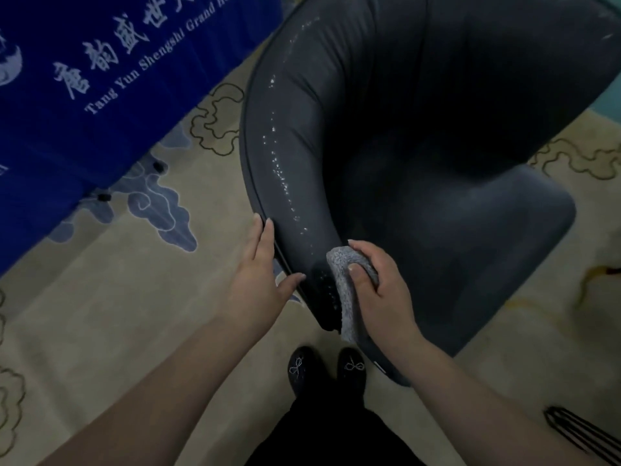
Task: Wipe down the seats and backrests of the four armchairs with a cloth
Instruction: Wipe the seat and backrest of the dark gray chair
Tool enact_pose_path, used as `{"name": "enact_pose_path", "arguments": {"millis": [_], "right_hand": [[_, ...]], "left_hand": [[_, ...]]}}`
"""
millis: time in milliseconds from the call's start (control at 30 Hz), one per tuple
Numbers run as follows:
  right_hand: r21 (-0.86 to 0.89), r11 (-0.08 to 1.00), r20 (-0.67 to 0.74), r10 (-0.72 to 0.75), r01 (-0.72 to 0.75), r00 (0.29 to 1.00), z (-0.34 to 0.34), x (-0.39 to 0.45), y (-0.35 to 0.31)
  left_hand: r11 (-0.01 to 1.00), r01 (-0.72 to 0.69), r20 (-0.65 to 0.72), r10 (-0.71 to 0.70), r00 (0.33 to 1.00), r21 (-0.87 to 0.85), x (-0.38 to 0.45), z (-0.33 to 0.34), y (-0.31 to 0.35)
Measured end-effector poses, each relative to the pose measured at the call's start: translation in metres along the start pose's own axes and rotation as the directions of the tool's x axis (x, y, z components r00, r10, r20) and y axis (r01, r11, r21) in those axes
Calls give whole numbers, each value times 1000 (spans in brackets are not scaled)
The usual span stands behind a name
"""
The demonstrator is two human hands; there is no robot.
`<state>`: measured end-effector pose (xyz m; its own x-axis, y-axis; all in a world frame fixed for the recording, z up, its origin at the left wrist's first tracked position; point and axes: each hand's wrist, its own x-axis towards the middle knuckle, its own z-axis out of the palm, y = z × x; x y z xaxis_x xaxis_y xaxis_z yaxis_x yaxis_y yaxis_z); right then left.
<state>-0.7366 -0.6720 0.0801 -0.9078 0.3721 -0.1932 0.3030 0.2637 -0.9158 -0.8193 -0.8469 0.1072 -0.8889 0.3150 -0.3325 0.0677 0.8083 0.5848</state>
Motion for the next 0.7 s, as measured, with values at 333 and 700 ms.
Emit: {"name": "enact_pose_path", "arguments": {"millis": [333,700], "right_hand": [[-154,980,26,-125,127,992,19,7,21],[-57,995,-15,-82,82,996,11,13,46]], "left_hand": [[992,0,-12,-2,1000,-126,1,9,-9],[994,1,-49,-6,999,-107,3,12,-11]]}}
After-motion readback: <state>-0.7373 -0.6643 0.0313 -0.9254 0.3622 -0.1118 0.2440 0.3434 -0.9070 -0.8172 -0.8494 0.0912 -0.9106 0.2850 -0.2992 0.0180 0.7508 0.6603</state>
